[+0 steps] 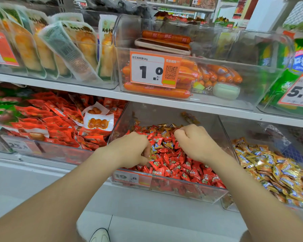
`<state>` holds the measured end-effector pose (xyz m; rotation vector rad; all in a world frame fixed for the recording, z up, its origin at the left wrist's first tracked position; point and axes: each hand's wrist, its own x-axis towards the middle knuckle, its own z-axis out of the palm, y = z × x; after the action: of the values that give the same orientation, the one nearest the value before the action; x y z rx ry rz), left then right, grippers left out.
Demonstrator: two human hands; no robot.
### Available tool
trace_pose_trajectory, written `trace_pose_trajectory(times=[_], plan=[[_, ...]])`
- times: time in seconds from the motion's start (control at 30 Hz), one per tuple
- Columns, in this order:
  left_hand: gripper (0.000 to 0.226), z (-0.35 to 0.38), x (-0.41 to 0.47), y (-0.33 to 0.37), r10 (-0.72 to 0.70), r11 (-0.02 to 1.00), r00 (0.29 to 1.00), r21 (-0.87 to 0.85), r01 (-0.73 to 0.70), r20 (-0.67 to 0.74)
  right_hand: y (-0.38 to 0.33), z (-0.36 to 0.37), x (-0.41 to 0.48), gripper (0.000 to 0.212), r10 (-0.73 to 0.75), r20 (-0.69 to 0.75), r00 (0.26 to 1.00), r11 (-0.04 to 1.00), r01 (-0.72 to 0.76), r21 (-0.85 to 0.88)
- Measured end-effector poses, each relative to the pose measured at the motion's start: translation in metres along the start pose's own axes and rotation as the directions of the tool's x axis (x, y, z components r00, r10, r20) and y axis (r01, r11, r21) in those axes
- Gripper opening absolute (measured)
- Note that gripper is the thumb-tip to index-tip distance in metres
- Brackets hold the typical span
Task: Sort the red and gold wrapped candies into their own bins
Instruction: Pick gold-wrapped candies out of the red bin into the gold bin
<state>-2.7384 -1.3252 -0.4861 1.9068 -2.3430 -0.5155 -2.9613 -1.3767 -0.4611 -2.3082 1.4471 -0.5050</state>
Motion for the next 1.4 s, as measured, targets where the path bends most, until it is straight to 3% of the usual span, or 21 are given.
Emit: trace_pose_trajectory(times=[0.1,0.17,0.23,0.33,0.4,0.53,0.6,0.73,0.87,0.97,1.07,1.17,1.27,1.4], plan=[[0.007,0.0,0.002,0.003,0.021,1.0,1.0,-0.012,-0.021,0.012,0.008,0.0,0.001,0.065,0.004,-0.078,0.997,1.0,-0.004,0.0],[0.019,-0.001,0.001,0.007,0.001,0.999,1.0,-0.055,-0.001,0.005,0.014,0.002,0.002,0.068,0.015,-0.101,0.995,1.0,-0.014,0.01],[0.033,-0.002,-0.002,0.013,-0.051,0.994,0.998,-0.101,0.048,-0.028,0.021,0.003,0.005,0.056,0.026,-0.148,0.989,0.999,-0.021,0.038],[0.038,-0.004,-0.004,0.018,-0.098,0.981,0.991,-0.177,0.08,-0.096,0.027,0.004,0.005,0.013,0.013,-0.168,0.986,0.996,0.001,0.084],[0.043,-0.005,-0.002,0.019,-0.115,0.973,0.979,-0.215,0.078,-0.165,0.027,0.004,0.005,0.015,-0.041,-0.153,0.987,0.997,0.051,0.066],[0.059,-0.004,0.001,0.022,-0.096,0.993,0.958,-0.087,0.076,-0.269,0.021,0.005,0.007,0.015,-0.095,-0.128,0.987,0.995,0.096,0.007],[0.051,-0.002,0.003,0.02,-0.102,0.994,0.954,-0.077,0.083,-0.281,0.021,0.007,0.009,0.016,-0.107,-0.118,0.987,0.994,0.105,-0.016],[0.012,-0.004,0.003,0.017,-0.097,0.995,0.965,-0.015,0.096,-0.245,0.019,0.011,0.009,0.014,-0.153,-0.086,0.985,0.981,0.14,-0.133],[0.014,-0.006,0.0,0.015,-0.102,0.991,0.985,0.071,0.113,-0.138,0.013,0.012,0.008,0.016,-0.108,-0.008,0.994,0.966,0.104,-0.237],[0.037,-0.003,0.001,0.014,-0.145,0.966,0.989,0.209,0.148,-0.033,0.015,0.016,0.012,0.032,-0.079,0.038,0.996,0.953,0.087,-0.291],[0.04,0.003,0.005,0.014,-0.127,0.95,0.992,0.286,0.128,-0.022,0.016,0.02,0.018,0.047,-0.069,0.08,0.994,0.938,0.092,-0.334],[0.035,0.001,0.009,0.013,-0.108,0.958,0.993,0.263,0.115,-0.04,0.014,0.025,0.022,0.048,-0.062,0.103,0.993,0.931,0.095,-0.352],[0.023,-0.001,0.012,0.011,-0.067,0.981,0.996,0.177,0.077,-0.06,0.012,0.029,0.026,0.026,-0.051,0.099,0.994,0.939,0.081,-0.334],[0.016,0.002,0.014,0.011,-0.055,0.997,0.991,0.042,0.06,-0.122,0.016,0.025,0.026,0.037,-0.08,0.108,0.991,0.955,0.107,-0.277]])
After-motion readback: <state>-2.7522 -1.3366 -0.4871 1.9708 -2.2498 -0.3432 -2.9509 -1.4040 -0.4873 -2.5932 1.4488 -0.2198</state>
